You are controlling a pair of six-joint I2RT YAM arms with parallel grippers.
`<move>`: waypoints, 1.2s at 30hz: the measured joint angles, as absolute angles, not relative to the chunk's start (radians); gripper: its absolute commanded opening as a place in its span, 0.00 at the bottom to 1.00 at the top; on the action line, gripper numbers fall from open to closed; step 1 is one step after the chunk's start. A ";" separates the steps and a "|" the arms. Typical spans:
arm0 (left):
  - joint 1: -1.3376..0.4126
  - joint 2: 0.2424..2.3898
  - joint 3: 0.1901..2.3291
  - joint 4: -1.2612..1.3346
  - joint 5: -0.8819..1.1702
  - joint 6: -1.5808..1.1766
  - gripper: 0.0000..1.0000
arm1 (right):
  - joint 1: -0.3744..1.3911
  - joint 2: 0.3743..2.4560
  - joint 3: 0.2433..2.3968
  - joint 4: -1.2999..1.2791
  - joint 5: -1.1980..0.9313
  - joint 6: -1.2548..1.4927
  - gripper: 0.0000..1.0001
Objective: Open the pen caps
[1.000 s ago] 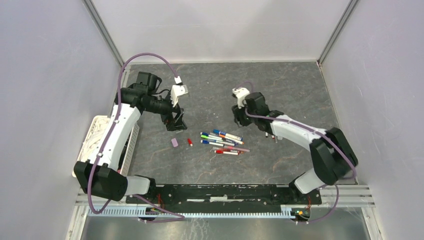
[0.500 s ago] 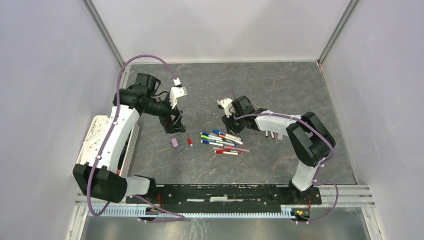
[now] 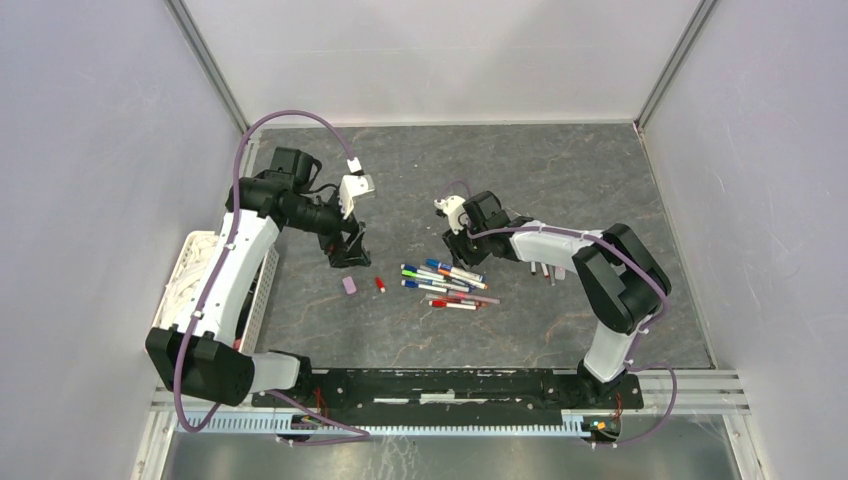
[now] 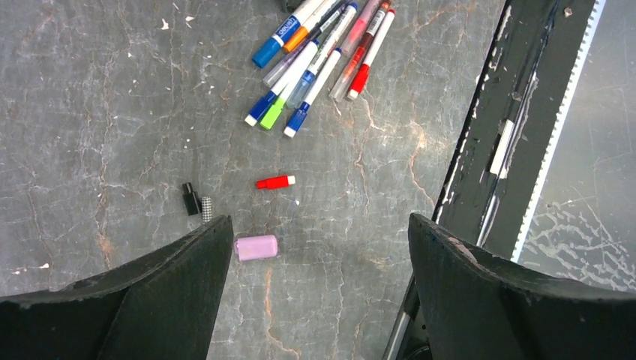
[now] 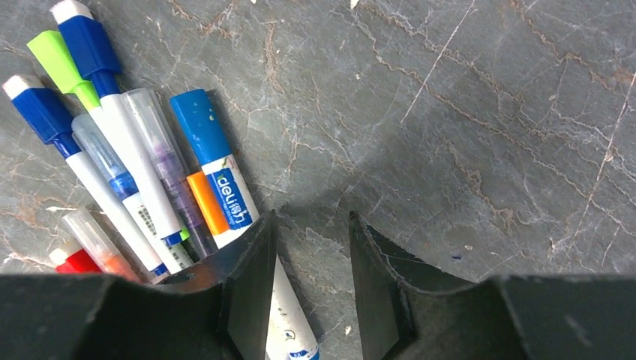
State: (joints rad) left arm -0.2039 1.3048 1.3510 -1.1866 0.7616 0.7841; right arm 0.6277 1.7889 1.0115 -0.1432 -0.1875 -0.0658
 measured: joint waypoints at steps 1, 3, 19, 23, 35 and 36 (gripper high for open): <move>-0.204 1.305 1.351 -1.192 0.762 0.787 0.92 | 0.628 1.785 1.011 -0.147 -0.187 -0.064 0.48; -0.204 1.305 1.351 -1.203 0.762 0.793 0.92 | 0.629 1.775 1.010 -0.151 -0.192 -0.051 0.50; -0.204 1.312 1.370 -1.256 0.768 0.805 0.92 | 0.694 1.770 0.963 -0.076 -0.155 0.020 0.29; -0.204 1.312 1.370 -1.256 0.768 0.805 0.92 | 0.691 1.770 0.963 -0.076 -0.129 0.015 0.25; -0.204 1.308 1.370 -1.256 0.767 0.805 0.93 | 0.656 1.770 0.971 -0.096 -0.121 -0.028 0.36; -0.204 1.308 1.369 -1.256 0.767 0.805 0.93 | 0.652 1.771 0.972 -0.099 -0.120 -0.032 0.37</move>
State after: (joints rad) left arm -0.2039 1.3079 1.3693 -1.2556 0.7673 0.8051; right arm 0.6518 1.7706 0.9718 -0.0994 -0.1200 -0.0322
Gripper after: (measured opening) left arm 0.924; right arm 0.305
